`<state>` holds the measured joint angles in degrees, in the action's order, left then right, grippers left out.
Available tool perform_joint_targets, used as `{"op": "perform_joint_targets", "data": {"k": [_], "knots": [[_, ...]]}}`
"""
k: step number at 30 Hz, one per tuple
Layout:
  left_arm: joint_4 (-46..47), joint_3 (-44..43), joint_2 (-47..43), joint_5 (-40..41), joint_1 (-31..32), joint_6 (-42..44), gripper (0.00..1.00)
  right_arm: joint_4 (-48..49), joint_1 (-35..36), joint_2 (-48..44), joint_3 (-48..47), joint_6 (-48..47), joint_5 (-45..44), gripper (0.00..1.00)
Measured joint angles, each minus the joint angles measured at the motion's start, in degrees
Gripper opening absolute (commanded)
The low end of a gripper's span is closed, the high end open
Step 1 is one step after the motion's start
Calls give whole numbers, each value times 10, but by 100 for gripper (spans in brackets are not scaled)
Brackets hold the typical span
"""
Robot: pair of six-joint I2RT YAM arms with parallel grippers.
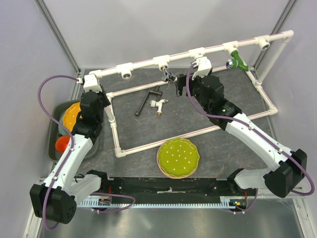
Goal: Install the water faucets
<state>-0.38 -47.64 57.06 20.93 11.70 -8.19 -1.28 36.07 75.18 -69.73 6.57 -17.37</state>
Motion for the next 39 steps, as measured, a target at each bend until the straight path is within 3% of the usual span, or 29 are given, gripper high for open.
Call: {"op": "perform_joint_targets", "data": {"k": [12,21,27,35,39], "knots": [[0,0,0,0,0,0,2,-42,19,-99,-26,-120,76,98],[0,0,0,0,0,0,2,-43,109,-52,-64,-241,109,98],[0,0,0,0,0,0,2,-24,132,7,-66,-289,40,94],[0,0,0,0,0,0,2,41,132,57,-70,-303,-56,75],[0,0,0,0,0,0,2,57,132,78,-83,-279,-68,57]]}}
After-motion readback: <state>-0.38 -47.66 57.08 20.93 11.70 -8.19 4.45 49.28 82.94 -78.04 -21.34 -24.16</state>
